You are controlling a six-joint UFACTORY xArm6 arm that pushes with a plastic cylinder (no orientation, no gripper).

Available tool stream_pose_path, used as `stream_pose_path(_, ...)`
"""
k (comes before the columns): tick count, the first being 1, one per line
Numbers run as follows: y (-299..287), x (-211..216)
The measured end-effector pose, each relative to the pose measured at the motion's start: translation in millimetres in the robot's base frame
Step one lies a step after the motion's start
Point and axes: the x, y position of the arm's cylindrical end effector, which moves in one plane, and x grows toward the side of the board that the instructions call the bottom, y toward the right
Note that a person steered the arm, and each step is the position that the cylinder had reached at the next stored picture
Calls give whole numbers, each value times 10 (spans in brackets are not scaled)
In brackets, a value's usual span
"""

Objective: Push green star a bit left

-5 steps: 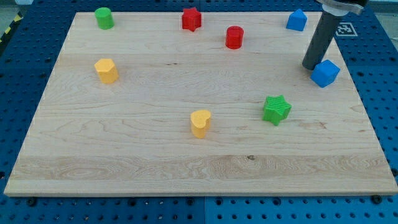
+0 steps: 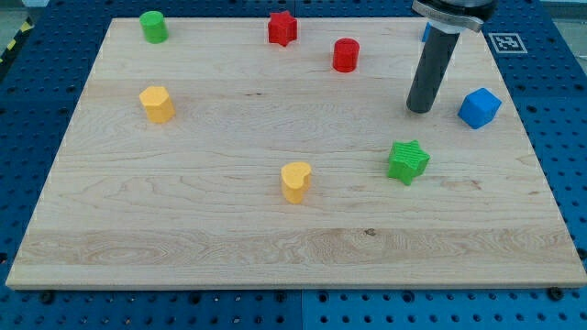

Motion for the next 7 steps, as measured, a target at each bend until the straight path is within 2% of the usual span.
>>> stream_pose_path(3,-21,-16)
stream_pose_path(5,-251,-716)
stream_pose_path(7,-251,-863)
